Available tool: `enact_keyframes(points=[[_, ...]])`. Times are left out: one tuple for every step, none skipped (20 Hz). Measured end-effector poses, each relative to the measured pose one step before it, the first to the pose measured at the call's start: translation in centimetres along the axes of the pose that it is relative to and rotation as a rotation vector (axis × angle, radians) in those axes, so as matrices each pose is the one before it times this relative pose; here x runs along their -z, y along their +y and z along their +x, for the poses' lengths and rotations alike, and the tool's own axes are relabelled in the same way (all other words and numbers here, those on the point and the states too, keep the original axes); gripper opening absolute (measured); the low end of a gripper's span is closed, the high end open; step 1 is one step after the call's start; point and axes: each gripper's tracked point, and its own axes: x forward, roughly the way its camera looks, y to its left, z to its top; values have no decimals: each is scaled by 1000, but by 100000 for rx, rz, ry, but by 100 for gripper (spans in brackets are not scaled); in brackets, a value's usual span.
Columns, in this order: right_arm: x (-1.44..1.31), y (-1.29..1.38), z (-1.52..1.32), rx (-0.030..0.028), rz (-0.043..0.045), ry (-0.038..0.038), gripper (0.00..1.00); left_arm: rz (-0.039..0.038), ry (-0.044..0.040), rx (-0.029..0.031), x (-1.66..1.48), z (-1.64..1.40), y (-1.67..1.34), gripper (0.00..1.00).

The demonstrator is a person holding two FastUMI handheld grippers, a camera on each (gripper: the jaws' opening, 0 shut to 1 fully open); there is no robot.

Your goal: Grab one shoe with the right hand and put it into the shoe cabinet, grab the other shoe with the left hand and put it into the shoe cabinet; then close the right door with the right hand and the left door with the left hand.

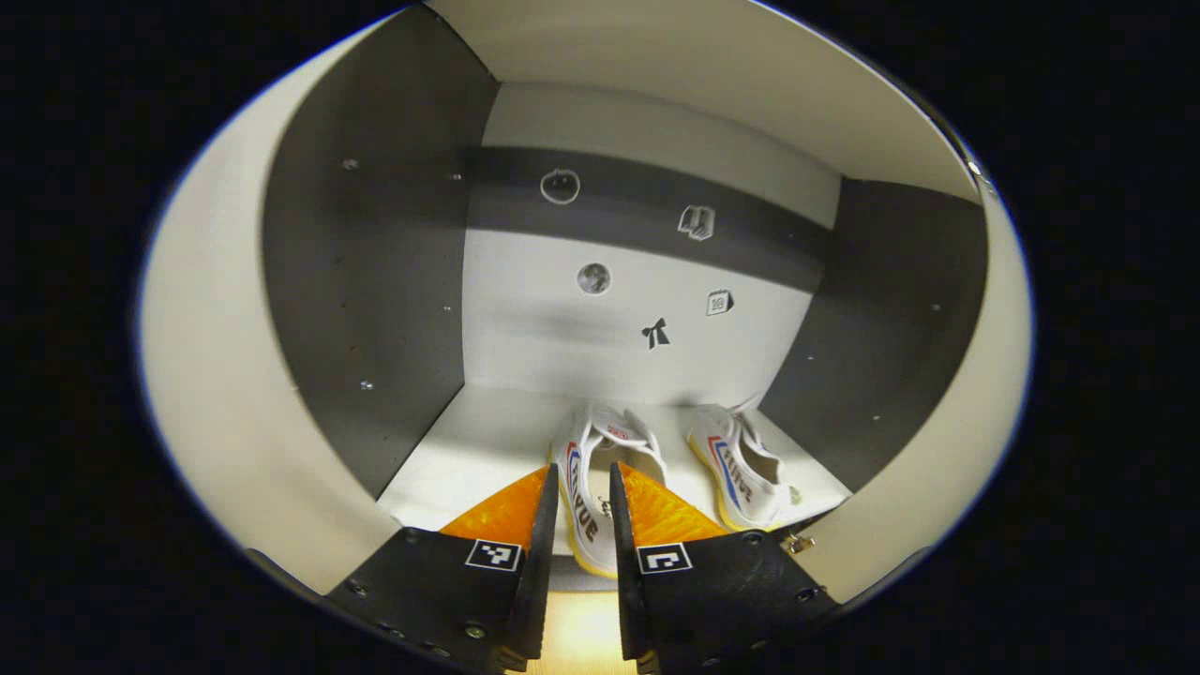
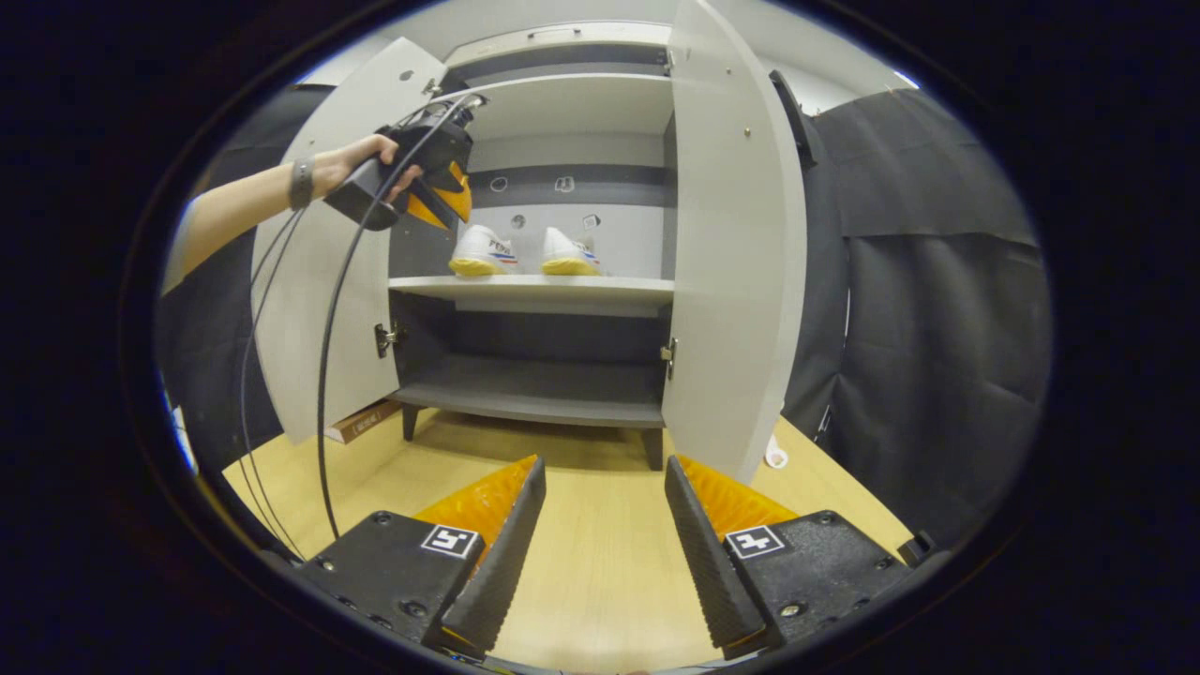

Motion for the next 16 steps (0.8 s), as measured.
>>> enact_keyframes(points=[[-184, 106, -195, -450, -224, -380, 82, 178, -3296, 1398, 386, -1805, -191, 31], [-181, 88, -208, -572, -36, -431, 82, -357, -2631, 1431, 680, -1765, -243, 30], [-205, 106, -126, -703, 142, -454, 82, -909, -2838, 1536, 920, -1817, -232, 30], [-78, 131, -299, -556, 79, -267, 82, -793, -2415, 1008, 1012, -1800, -267, 30], [-150, 83, -195, -469, -177, -236, 82, 465, -3352, -492, 892, -1874, 111, 30], [-201, -27, -186, -310, -202, -595, 82, 1679, -3822, -1635, 976, -1764, 340, 30], [-237, 15, -247, -254, -205, -626, 82, 2490, -4285, -2650, 860, -1233, 503, 30], [-68, 106, -116, -306, -416, -220, 82, 2280, -2804, -3730, 1323, -1134, 1043, 30], [-127, 27, -184, -242, -254, -286, 82, 1074, -1466, -2695, 1609, -1806, 529, 30], [-80, 139, -222, -543, -82, -138, 82, -48, -544, -1232, 1560, -1581, 173, 30], [-79, 129, -165, -521, 26, -84, 81, -559, -226, 361, 1467, -1563, -299, 32], [-53, 161, -98, -516, -58, 79, 81, -91, -794, -259, 1278, -1515, -209, 36], [-35, 149, -149, -364, -14, 27, 82, 363, -659, 201, 1099, -1002, -127, 36], [-12, 143, -73, -413, -76, -86, 82, 730, -819, -35, 951, -1137, -246, 36], [3, 89, -143, -236, -146, -27, 82, 1085, -813, 1294, 963, -993, -548, 53], [30, 160, -123, -251, -64, -74, 82, 922, -765, -439, 801, -927, -254, 42]])
